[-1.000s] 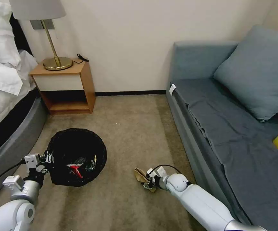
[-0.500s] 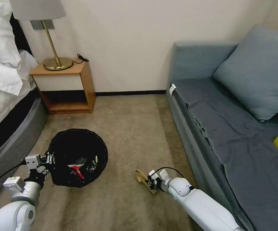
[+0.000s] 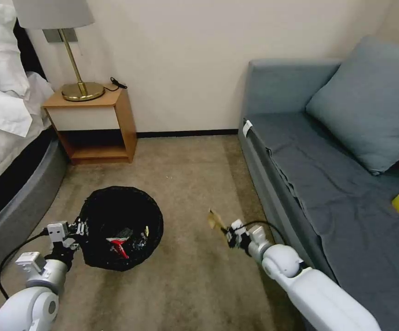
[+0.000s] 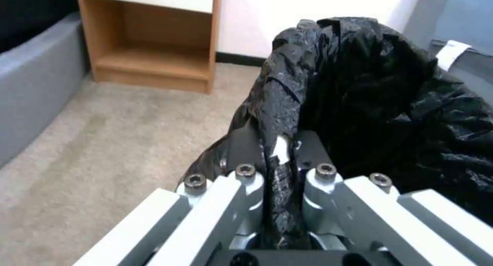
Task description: Pick up the trash bin, then pick up the garbage on the floor and place it into the trash bin.
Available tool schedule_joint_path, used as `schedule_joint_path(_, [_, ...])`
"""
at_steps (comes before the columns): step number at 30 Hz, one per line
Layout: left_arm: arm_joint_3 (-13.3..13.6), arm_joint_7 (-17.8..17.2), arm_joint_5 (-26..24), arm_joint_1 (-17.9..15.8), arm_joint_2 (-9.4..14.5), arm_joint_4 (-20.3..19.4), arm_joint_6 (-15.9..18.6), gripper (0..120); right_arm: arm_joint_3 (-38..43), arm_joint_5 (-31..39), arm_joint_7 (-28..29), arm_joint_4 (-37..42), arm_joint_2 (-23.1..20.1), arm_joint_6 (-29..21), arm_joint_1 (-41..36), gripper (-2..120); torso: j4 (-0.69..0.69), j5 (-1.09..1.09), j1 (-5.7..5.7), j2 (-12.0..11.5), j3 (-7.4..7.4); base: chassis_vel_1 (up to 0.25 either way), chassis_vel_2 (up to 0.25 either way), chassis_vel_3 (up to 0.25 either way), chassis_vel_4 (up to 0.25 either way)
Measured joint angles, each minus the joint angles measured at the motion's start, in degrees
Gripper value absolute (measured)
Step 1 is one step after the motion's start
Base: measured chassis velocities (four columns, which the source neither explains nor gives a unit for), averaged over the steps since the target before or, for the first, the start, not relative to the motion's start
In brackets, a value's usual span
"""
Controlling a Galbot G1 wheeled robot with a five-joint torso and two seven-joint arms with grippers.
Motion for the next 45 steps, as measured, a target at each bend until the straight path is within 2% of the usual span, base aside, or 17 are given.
schedule_joint_path(6, [2.3, -0.2, 0.0, 0.1, -0.6, -0.2, 0.4, 4, -2.2, 4.8, 2.0, 11.6, -0.8, 4.2, -0.3, 0, 0.0, -0.01, 0.0, 0.0, 0.0, 0.0, 0.0, 0.0, 0.0])
schedule_joint_path(14, [4.7, -0.1, 0.3, 0.3, -0.8, -0.3, 0.5, 4, -9.8, 7.6, 0.0, 18.2, -0.1, 7.6, 0.9, 0, 0.0, -0.02, 0.0, 0.0, 0.0, 0.0, 0.0, 0.0, 0.0])
schedule_joint_path(19, [5.8, 0.1, 0.2, 0.3, -0.6, -0.5, 0.6, 4, -14.4, 7.4, -2.4, 17.3, 1.9, 9.1, 2.8, 0, 0.0, -0.02, 0.0, 0.0, 0.0, 0.0, 0.0, 0.0, 0.0])
schedule_joint_path(22, [6.3, 0.3, 0.2, 0.5, -0.5, -0.9, 0.7, 4, -19.0, 6.4, -4.4, 14.0, 5.2, 9.7, 5.0, 0, 0.0, -0.02, 0.0, 0.0, 0.0, 0.0, 0.0, 0.0, 0.0])
schedule_joint_path(27, [6.3, 0.3, 0.1, 1.0, -0.7, -1.7, 0.8, 4, -22.8, 3.4, -5.3, 9.2, 9.6, 10.0, 6.1, 0, 0.01, -0.02, 0.0, 0.0, 0.0, 0.0, 0.0, 0.0, 0.0])
schedule_joint_path(31, [6.1, 0.4, -0.1, 1.4, -0.8, -2.1, 0.8, 4, -23.8, 0.5, -5.1, 6.3, 10.7, 9.7, 5.9, 0, 0.01, -0.02, 0.0, 0.0, 0.0, 0.0, 0.0, 0.0, 0.0])
schedule_joint_path(38, [5.8, 0.5, -1.5, 2.1, -0.7, -2.5, 0.8, 4, -22.2, -2.3, -4.3, 4.5, 9.7, 8.4, 4.3, 25, 0.0, -0.01, 0.0, 0.0, 0.0, 0.0, 0.0, 0.0, 0.0])
schedule_joint_path(39, [5.8, 0.5, -1.5, 2.1, -0.7, -2.5, 0.8, 4, -22.2, -2.3, -4.3, 4.5, 9.7, 8.4, 4.3, 25, 0.0, -0.01, 0.0, 0.0, 0.0, 0.0, 0.0, 0.0, 0.0])
schedule_joint_path(43, [6.1, 0.1, -2.6, 2.1, -0.8, -2.7, 1.0, 4, -20.5, -3.7, -3.2, 4.6, 9.3, 7.6, 2.6, 45, 0.0, 0.0, 0.0, 0.0, 0.0, 0.0, 0.0, 0.0, 0.0])
schedule_joint_path(45, [6.2, 0.0, -3.1, 2.2, -0.8, -2.8, 1.1, 4, -20.1, -3.7, -2.7, 4.6, 9.2, 7.4, 2.1, 49, 0.0, 0.0, 0.0, 0.0, 0.0, 0.0, 0.0, 0.0, 0.0])
